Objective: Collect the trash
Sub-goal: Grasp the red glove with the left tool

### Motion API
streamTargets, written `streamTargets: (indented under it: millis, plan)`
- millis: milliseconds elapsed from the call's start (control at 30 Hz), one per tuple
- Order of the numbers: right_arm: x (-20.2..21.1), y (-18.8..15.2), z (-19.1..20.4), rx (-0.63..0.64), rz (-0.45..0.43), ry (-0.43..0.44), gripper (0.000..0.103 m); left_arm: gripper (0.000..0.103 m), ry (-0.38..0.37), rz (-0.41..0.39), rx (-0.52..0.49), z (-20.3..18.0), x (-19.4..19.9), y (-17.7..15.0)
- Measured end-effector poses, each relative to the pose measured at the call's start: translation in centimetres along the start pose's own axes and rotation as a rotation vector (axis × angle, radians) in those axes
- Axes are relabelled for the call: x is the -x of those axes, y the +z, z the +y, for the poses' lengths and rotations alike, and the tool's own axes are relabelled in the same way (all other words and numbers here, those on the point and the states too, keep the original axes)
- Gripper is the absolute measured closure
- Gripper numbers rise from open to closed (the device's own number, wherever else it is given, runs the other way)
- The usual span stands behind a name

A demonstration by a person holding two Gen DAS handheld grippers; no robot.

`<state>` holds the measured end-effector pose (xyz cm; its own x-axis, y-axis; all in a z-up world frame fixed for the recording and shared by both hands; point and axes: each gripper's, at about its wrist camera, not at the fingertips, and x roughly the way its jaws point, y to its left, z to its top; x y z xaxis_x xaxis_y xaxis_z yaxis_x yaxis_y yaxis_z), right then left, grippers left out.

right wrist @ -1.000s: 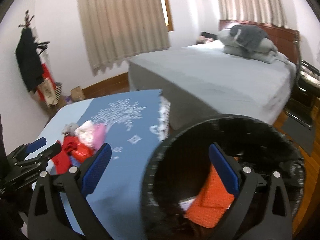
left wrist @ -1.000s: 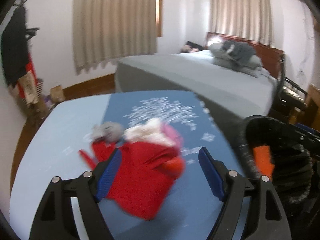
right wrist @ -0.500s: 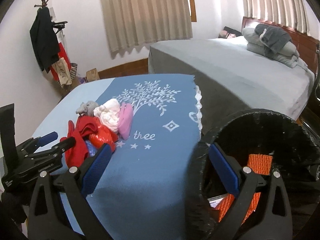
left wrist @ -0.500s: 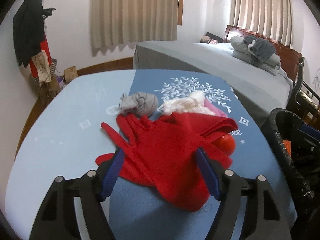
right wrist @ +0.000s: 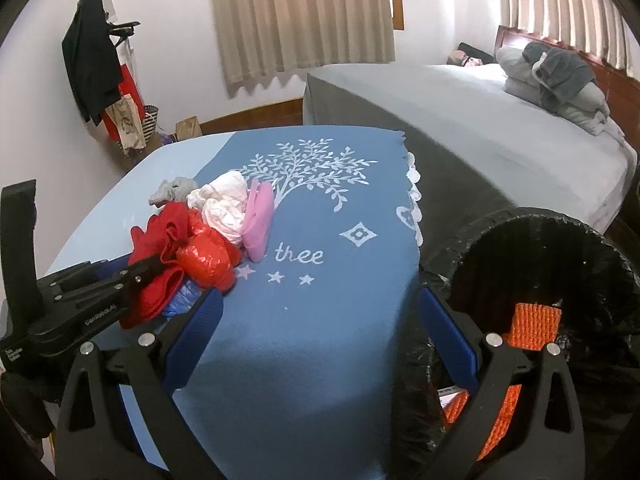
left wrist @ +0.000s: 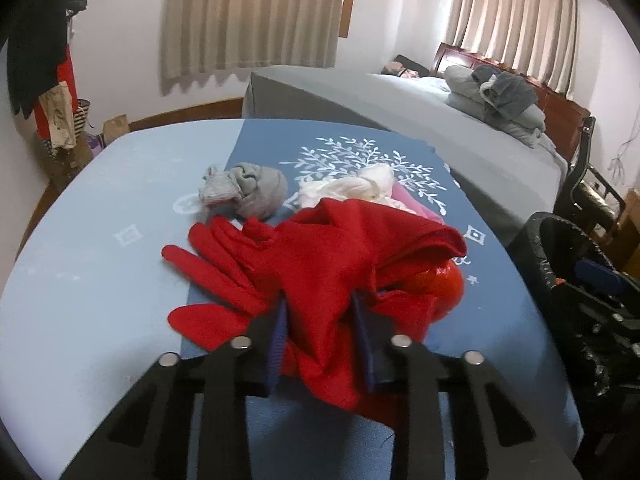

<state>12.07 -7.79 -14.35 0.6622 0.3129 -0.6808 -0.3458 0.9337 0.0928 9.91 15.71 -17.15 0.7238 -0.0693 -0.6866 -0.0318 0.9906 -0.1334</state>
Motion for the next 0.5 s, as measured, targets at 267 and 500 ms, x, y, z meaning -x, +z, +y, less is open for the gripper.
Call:
streamTargets:
  millis: [267,500]
  plan:
    - [-0.3,0.2,1.0,0.027,0.006,0.006,0.008,0.082,-0.022,-0.007,0.032,1.2,1.6,0.4]
    - [-0.3,0.6,1.8,0.039,0.003,0.018,0.008,0.085,0.0,-0.041,0.035,2.3,3.5,0.6]
